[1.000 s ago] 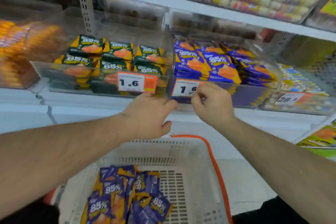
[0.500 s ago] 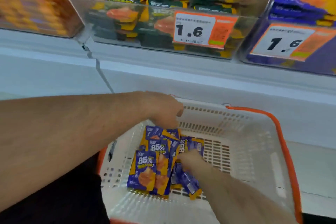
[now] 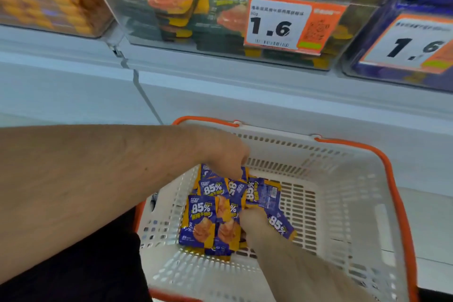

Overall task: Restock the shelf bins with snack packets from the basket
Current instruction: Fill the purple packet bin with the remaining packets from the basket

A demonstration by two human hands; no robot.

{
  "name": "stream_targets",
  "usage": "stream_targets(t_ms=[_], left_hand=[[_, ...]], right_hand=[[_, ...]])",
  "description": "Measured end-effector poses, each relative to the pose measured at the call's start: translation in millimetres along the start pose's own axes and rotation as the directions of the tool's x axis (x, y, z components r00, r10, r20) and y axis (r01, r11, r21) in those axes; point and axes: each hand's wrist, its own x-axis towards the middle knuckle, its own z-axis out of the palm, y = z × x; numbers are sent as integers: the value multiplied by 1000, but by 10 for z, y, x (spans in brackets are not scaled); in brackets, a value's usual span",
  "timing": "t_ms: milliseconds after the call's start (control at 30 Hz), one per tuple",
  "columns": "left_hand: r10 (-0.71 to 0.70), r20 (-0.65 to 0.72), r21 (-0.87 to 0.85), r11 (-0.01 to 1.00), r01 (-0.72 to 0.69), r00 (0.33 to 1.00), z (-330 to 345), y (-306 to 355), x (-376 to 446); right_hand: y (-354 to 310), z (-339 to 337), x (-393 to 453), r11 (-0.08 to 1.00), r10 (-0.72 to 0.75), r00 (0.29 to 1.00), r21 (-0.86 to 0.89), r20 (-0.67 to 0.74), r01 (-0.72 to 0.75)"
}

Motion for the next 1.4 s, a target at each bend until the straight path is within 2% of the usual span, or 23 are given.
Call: stream_targets(t_ms=[67,100,200,300,400,500,567,600,633,700,733,767,833,900,967,1000,1067,1167,1233,1267,1333,1367,1400], left_hand=[[12,-17,13,1000,-12,1000,-25,36,-19],[21,-37,21,1000,-20,999,-40,56,-23],[44,-169,32,999,-39,985,-141,131,-55],[35,-287,-57,997,-54,957,-266,208,-104],[-4,-349,-180,982,-63,937,-357,272,-167],[-68,-372,-390,916,-90,926,-428,315,-246],[-89,-423,-553,814,-179,902,-481,340,-294],[-110,-455,-644,726,-242,884,-502,345,-310],[-142,-471,-744,594,-306,871,-524,355,-340],[-176,-431,-886,266,-379,885,-557,379,-423],[-160,-423,-904,139,-404,892,-581,385,-459],[-144,-433,-901,78,-426,890,-600,389,-495],[-140,-496,-866,14,-499,857,-674,419,-571],[-192,-569,-810,-34,-585,800,-781,468,-660],[-249,-626,-752,-59,-656,739,-892,521,-716],[-268,-649,-722,-80,-688,712,-945,551,-735],[-301,-675,-676,-112,-728,673,-1038,616,-755],[-308,-701,-642,-119,-757,643,-1154,745,-766],[-294,-757,-589,-81,-804,584,-1207,810,-771],[-297,-808,-535,12,-845,508,-1228,807,-753],[-254,-927,-360,386,-849,277,-1253,722,-732],[-185,-964,-263,566,-781,190,-1261,665,-719],[-119,-981,-194,701,-686,156,-1281,609,-690]], right_hand=[[-13,-242,-152,996,2,999,86,-40,1],[36,-325,-191,975,15,996,222,-86,4],[121,-792,-418,957,79,977,290,-200,-18],[112,-1339,-624,948,-13,954,299,-300,107],[32,-1779,-945,915,-113,908,313,-403,253],[-34,-2072,-1296,814,-191,852,406,-487,415],[-83,-2203,-1518,728,-206,832,487,-515,482],[-100,-2253,-1614,694,-199,826,519,-527,498],[-104,-2296,-1682,653,-196,814,547,-546,524],[-102,-2368,-1836,569,-204,790,587,-579,577],[-118,-2404,-1933,528,-207,772,596,-601,605],[-138,-2429,-2028,495,-208,751,594,-627,634],[-160,-2482,-2172,539,-189,668,492,-720,684],[-184,-2498,-2296,622,-211,508,286,-835,729],[-200,-2480,-2423,655,-308,328,51,-893,754],[-211,-2474,-2481,702,-379,244,-106,-893,704],[-244,-2450,-2566,759,-481,170,-312,-860,571],[-263,-2487,-2596,774,-475,125,-346,-871,531],[-239,-2577,-2613,764,-438,101,-311,-893,565],[-229,-2653,-2636,752,-409,79,-287,-909,593],[-228,-2874,-2703,740,-338,63,-224,-939,634],[-235,-3016,-2719,750,-308,82,-189,-948,634],[-253,-3171,-2723,763,-288,110,-159,-951,626]])
